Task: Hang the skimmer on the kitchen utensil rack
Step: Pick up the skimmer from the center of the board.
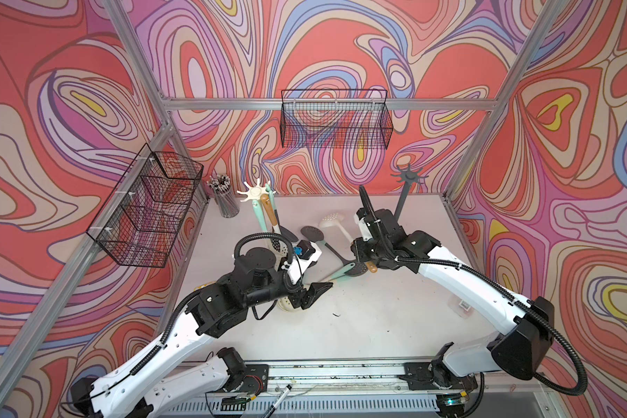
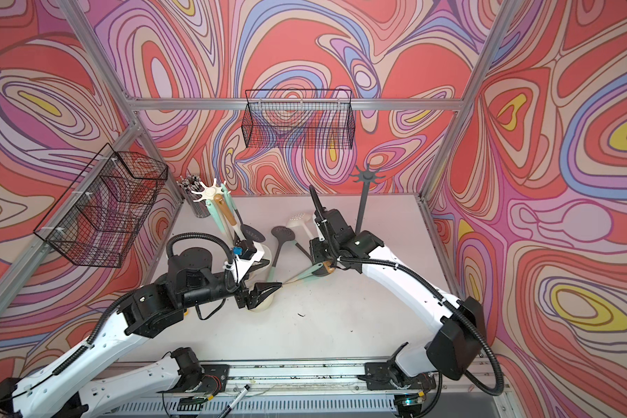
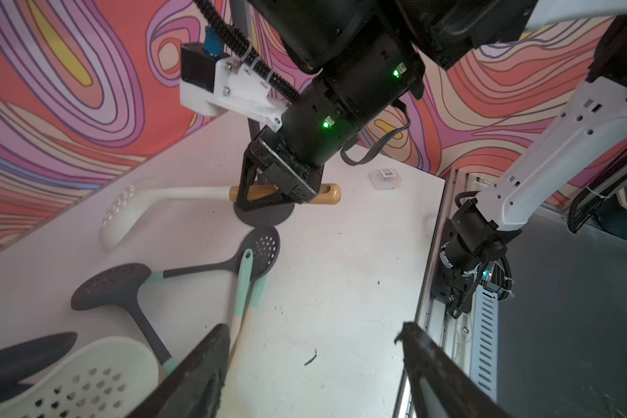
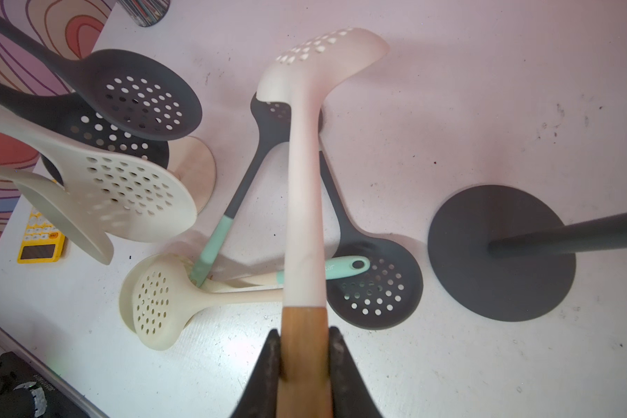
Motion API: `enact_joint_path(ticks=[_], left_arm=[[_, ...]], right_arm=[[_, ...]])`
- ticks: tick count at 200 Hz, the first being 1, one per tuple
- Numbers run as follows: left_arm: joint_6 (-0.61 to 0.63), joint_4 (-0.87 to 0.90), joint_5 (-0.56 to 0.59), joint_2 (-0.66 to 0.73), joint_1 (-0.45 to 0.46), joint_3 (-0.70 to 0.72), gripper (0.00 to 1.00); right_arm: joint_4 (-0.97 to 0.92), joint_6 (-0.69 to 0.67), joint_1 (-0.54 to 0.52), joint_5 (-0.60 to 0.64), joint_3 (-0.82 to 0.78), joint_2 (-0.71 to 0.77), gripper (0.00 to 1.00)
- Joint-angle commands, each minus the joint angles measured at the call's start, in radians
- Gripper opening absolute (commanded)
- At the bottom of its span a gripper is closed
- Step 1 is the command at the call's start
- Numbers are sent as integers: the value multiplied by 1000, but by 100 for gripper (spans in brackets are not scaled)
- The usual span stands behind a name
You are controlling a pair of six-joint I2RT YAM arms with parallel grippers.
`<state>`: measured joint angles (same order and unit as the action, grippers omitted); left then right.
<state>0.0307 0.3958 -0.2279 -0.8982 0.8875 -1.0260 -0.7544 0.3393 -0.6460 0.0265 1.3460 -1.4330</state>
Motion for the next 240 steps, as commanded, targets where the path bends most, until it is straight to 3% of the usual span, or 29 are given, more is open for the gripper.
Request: enact_joint_path(ticks=[1,40,83,137,240], left_arm=[[178,-175,158,-56,76,17,76],[370,-376,309,-134,125,103,71],[540,-472,391,-236,125,130,55],[767,-851,533,-364,125,192,55],[958,-1009,532,-471,117,201,48]], right_arm=[[-62,20,6,-20,42,50,2],[-150,17,11,-74,73,102,2],[-253,-5,12,-128,148,136,3],[-299,-10,12,-182,147,162,4],[-356,-68,12,-249,187,157,4]])
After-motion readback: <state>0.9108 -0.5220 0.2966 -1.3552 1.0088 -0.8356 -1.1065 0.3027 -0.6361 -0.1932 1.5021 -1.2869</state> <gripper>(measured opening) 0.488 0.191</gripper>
